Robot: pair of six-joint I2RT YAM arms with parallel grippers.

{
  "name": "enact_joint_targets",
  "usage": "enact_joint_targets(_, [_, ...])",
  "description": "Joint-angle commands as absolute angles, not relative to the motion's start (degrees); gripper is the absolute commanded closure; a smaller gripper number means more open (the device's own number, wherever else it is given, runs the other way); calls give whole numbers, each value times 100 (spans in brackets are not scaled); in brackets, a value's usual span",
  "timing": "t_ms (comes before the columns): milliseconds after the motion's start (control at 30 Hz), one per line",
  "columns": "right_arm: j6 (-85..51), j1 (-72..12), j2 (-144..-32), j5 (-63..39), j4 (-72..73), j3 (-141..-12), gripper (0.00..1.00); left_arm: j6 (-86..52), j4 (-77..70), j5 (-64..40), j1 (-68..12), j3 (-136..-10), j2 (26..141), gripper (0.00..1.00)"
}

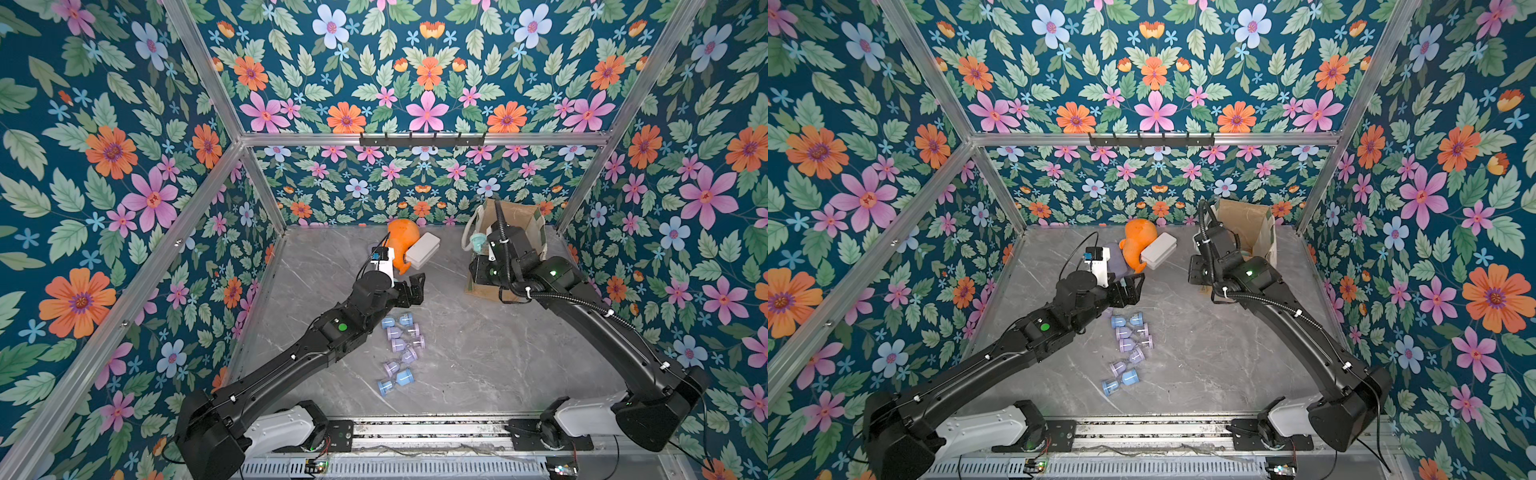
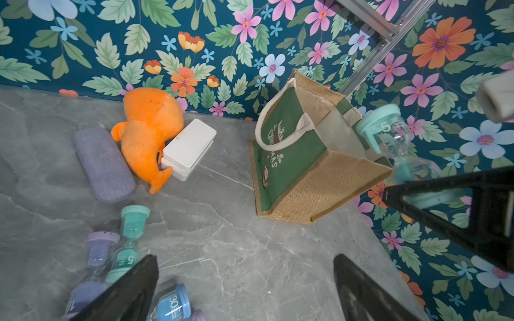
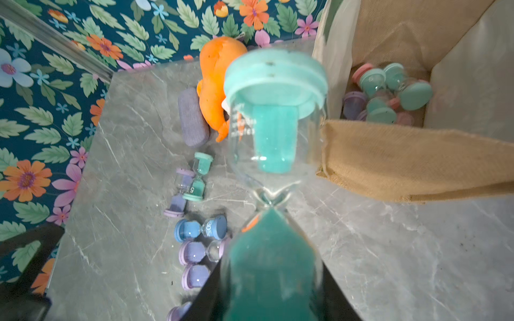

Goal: Put the hourglass into the canvas bag
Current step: Place the hourglass in the canvas bag.

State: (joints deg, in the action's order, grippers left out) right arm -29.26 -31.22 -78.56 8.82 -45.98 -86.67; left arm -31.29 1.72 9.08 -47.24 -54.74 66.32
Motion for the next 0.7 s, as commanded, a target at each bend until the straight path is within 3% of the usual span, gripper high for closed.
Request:
enact_joint_targets(0, [-2641, -2691, -7957, 484, -4448, -8879, 67, -3021, -114, 761, -4727, -5654, 6819, 0])
enact_joint_targets(367, [-2334, -1509, -8849, 294, -4156, -9641, 67, -3032, -480, 645, -4724, -6041, 7451, 0])
enact_joint_targets(667, [-2206, -1042, -10121, 352, -4072, -10361, 67, -3083, -713, 643, -4713, -6230, 7841, 0])
